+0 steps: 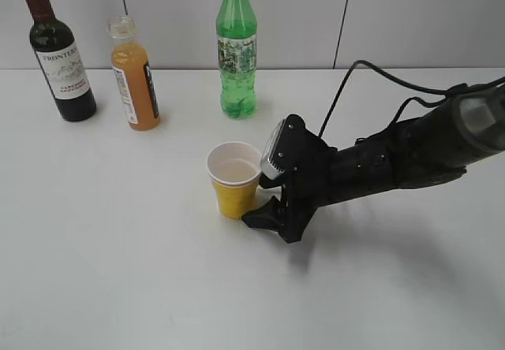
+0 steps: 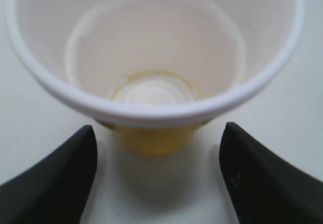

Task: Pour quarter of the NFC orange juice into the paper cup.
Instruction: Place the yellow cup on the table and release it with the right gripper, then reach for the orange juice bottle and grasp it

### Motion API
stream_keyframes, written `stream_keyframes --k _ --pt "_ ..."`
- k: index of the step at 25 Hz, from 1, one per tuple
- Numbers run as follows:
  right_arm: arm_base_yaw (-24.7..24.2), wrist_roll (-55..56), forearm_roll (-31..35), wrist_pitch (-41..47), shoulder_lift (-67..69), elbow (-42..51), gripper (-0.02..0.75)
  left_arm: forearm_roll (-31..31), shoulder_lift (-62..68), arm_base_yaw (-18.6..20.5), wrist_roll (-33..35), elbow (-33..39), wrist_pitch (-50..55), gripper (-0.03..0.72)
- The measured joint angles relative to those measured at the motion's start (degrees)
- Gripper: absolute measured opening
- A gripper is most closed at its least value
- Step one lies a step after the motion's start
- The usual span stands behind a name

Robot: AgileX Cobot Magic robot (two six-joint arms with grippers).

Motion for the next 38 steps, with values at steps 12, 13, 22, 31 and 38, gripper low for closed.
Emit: stream_keyframes --k 12,13,22,31,38 --pt "-2.2 27.9 -30.0 20.0 -13.0 0.1 0.593 0.0 0.0 0.0 0.0 0.0 0.0 0.584" --pt "-2.3 28.6 -30.0 22.6 -14.6 0.1 0.593 0.0 0.0 0.0 0.0 0.0 0.0 0.585" --pt "-3.5 21.5 -11.3 62.5 -23.6 -9.3 0.589 0.0 0.0 0.0 0.0 0.0 0.0 0.585" --pt "-17.7 -27.5 55.5 97.3 -17.6 -45.1 0.538 0.0 0.0 0.0 0.0 0.0 0.0 0.585" --pt "-20.5 -34.6 64.2 107.6 -19.1 -54.2 0.538 0.0 0.0 0.0 0.0 0.0 0.0 0.585"
